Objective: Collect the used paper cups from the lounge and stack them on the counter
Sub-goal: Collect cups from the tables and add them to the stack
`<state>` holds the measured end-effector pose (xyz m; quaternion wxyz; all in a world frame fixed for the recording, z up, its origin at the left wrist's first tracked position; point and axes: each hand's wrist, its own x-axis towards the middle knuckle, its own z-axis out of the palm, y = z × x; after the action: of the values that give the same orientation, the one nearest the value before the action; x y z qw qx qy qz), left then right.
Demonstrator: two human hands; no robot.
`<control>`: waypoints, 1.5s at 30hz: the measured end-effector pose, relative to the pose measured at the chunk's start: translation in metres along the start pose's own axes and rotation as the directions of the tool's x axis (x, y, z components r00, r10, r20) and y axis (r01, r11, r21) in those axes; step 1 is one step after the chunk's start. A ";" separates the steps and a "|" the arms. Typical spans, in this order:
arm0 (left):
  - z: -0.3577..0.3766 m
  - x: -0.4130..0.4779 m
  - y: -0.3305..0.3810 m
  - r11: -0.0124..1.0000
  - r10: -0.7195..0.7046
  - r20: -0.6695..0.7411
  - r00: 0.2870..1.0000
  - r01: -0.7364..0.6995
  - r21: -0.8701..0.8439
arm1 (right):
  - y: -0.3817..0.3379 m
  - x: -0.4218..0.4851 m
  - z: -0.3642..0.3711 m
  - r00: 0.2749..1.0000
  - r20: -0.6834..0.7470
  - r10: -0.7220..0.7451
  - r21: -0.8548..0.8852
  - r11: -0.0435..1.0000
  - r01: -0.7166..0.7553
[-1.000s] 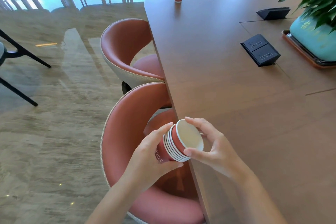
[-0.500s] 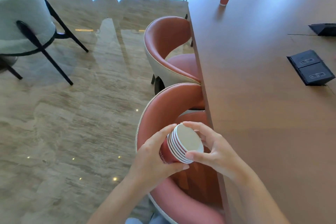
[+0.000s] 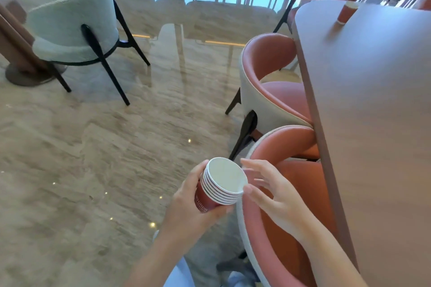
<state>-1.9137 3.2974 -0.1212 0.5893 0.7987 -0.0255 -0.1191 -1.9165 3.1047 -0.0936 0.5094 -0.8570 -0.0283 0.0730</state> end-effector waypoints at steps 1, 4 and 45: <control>-0.015 0.008 -0.002 1.000 0.002 -0.008 1.000 -0.002 -0.017 | -0.006 0.007 0.007 0.998 -0.056 0.007 -0.033 0.999 -0.009; -0.064 0.033 -0.008 0.998 0.016 -0.020 1.000 -0.017 -0.054 | -0.028 0.031 0.032 0.987 -0.158 0.037 -0.164 0.984 -0.063; -0.138 0.520 0.089 0.980 0.199 0.079 0.977 -0.195 -0.049 | -0.037 0.475 -0.097 0.843 -0.537 -0.015 -0.479 0.828 -0.290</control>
<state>-1.3697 3.3049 -0.0816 0.6128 0.7743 -0.1269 -0.0941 -1.4312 3.0961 -0.0613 0.2267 -0.9522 0.1549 -0.1338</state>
